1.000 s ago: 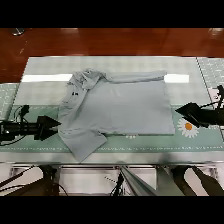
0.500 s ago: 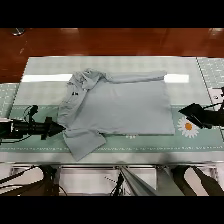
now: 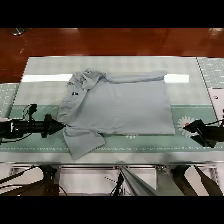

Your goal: Fold the shirts.

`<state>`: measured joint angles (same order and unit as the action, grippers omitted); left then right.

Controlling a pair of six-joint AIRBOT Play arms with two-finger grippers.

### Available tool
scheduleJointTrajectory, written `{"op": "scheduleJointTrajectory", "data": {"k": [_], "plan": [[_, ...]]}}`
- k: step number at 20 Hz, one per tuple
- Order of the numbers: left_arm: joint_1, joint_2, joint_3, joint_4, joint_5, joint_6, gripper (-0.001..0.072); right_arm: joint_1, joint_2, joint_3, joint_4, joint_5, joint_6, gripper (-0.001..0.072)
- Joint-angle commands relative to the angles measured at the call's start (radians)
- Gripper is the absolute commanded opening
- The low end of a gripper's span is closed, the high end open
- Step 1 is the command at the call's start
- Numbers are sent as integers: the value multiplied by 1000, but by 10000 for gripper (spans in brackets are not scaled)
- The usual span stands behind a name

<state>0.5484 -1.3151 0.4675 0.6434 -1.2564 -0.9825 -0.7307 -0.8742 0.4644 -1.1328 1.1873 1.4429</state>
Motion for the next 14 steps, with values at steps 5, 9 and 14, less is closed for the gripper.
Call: {"op": "scheduleJointTrajectory", "data": {"k": [5,9,14], "plan": [[0,-1,1,-16,0,13,23,153,-119,-42,98,-19,-47,620],[-1,-1,1,-16,0,14,24,198,-208,-42,242,-105,-94,620],[-16,0,1,-40,-2,31,23,327,-271,-2,338,-201,-148,108]]}}
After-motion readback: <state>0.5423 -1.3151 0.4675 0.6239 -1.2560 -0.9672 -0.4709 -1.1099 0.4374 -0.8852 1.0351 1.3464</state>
